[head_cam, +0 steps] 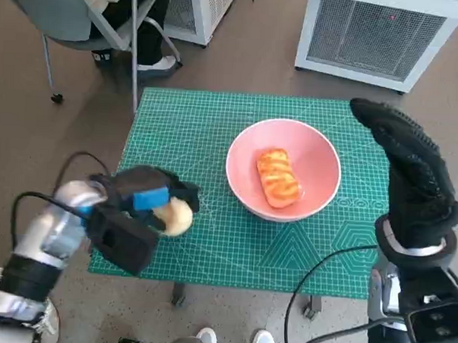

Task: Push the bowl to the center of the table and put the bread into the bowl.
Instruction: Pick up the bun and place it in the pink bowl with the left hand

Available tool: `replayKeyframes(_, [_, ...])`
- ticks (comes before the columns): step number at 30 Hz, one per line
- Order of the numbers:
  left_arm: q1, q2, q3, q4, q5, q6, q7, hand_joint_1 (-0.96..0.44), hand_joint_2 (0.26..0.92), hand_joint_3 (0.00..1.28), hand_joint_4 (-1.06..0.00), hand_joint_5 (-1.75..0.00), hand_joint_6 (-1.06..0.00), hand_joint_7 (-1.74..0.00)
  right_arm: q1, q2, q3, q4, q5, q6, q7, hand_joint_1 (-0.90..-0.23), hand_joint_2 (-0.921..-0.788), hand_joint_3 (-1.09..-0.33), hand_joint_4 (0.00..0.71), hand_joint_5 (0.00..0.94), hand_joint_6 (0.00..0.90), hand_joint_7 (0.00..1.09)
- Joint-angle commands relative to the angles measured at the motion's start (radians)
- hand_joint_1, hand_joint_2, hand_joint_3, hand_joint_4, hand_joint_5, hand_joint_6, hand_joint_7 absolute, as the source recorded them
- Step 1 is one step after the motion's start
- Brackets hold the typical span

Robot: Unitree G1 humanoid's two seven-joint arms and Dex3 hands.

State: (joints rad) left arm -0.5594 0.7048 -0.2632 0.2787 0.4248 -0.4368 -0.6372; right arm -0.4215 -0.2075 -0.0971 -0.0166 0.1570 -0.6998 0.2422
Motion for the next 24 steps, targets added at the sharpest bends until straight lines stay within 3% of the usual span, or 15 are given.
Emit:
replayKeyframes(1, [-0.058,-0.005,0.059,-0.095,-0.046,0.027,0.019,0.00,0.921,0.09,-0.61,-1.23,-0.65,-1.16,0.003,0.004,0.004,0.015,0.017,0.007,0.010,-0.430,-0.921,-0.559,0.409,0.000,0.066,0.75])
replayKeyframes(12, [-0.221,-0.132,0.079,-0.170,-0.028,0.065,0.137,0.00,0.918,0.03,-0.68,-1.14,-0.72,-1.10,-0.011,0.009,0.007,0.032,0.023,0.005,0.013,-0.420,-0.921,-0.554,0.419,0.005,0.078,0.76])
replayKeyframes(24, [-0.397,-0.290,-0.035,0.086,0.037,-0.049,0.251,0.00,0.920,0.08,-0.64,-1.21,-0.65,-1.15,-0.021,0.016,0.007,0.040,0.025,0.014,0.010,-0.409,-0.921,-0.540,0.430,0.010,0.086,0.78])
